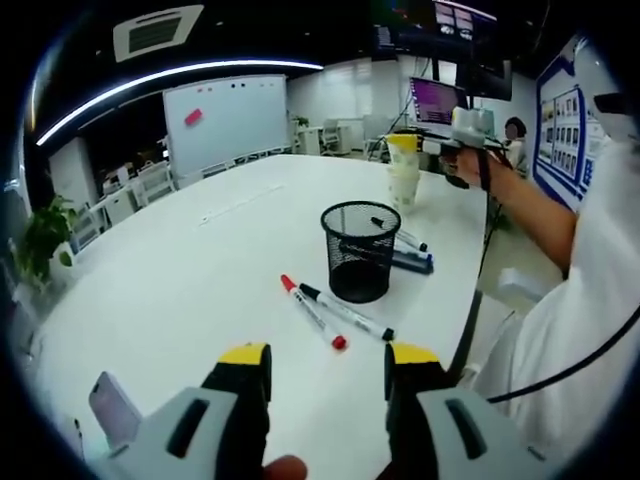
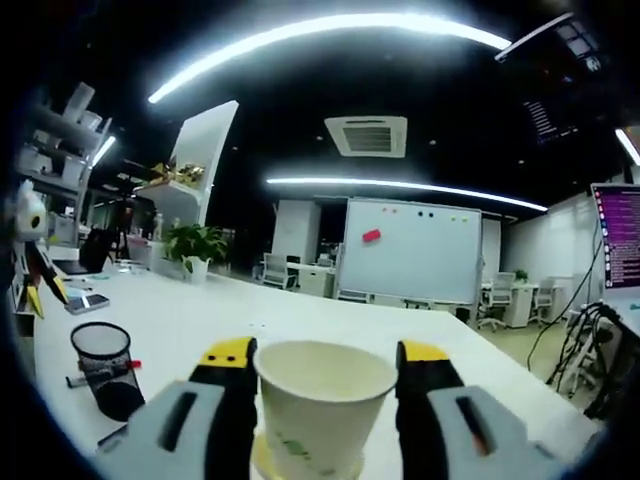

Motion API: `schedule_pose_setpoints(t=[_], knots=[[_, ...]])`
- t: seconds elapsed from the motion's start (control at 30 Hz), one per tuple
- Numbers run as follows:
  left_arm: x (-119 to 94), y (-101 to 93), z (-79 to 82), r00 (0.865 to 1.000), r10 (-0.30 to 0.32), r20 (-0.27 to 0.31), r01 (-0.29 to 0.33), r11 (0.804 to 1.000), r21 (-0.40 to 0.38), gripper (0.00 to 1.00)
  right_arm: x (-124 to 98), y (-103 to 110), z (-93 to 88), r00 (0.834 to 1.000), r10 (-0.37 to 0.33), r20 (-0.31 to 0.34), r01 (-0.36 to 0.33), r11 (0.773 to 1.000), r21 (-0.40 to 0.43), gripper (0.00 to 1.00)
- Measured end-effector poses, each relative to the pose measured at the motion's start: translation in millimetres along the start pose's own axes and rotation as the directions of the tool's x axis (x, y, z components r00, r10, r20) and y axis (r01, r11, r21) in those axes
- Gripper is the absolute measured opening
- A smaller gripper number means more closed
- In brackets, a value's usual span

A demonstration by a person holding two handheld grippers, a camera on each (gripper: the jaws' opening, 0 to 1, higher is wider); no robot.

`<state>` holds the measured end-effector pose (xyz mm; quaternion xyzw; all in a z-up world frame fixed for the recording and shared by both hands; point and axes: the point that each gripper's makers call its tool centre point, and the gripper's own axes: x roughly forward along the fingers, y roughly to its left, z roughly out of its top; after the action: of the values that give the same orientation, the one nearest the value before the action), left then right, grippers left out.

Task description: Place the scattered laser pointers and whiteboard markers into the pen holder and stack the scattered paper cups together

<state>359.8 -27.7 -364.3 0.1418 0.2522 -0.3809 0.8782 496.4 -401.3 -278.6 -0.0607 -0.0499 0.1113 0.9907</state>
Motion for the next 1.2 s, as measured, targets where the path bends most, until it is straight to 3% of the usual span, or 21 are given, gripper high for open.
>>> schedule_pose_setpoints(t=[1.2], knots=[[8,-4.6,2.4,1.0,-0.024,-0.014,0.024,1.0,0.018,0.47,1,3,-18.7,0.999,0.009,-0.032,-0.008,1.0,0.026,0.55]])
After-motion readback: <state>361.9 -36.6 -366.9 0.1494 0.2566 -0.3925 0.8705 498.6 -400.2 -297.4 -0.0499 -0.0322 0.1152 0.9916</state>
